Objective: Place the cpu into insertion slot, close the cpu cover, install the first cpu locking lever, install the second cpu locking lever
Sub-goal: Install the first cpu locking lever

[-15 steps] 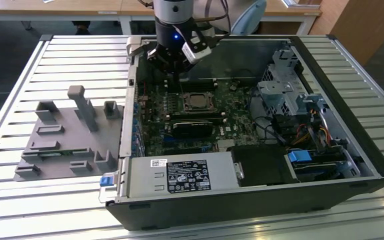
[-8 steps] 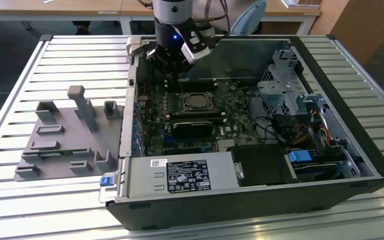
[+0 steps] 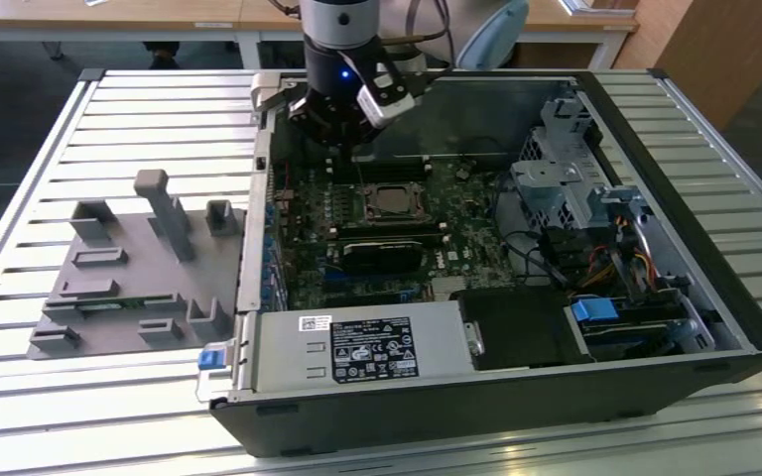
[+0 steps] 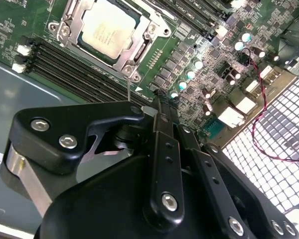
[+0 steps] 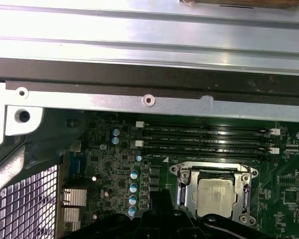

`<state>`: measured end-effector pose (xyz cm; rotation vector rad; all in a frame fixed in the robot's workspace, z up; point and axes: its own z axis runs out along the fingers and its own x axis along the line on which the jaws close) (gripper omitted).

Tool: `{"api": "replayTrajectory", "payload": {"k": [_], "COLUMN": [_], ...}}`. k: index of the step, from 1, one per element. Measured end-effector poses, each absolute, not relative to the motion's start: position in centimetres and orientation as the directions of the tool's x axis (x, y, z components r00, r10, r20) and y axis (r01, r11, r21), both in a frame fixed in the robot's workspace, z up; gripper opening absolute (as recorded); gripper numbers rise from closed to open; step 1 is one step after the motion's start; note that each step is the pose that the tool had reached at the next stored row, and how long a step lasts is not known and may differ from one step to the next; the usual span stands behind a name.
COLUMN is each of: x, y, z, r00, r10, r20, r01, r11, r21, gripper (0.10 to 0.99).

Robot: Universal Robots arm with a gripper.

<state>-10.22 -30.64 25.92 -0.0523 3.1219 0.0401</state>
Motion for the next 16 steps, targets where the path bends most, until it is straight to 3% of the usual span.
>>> {"api": "replayTrajectory", "payload": {"k": [16], "x": [-10.82], "y": [-30.17], "z": [25.89], "r00": [-0.999], "r10": [-0.033], "r20": [-0.021], "r01": [-0.034], "r11": [0.999], "r21": [0.028], "gripper": [0.106]}}
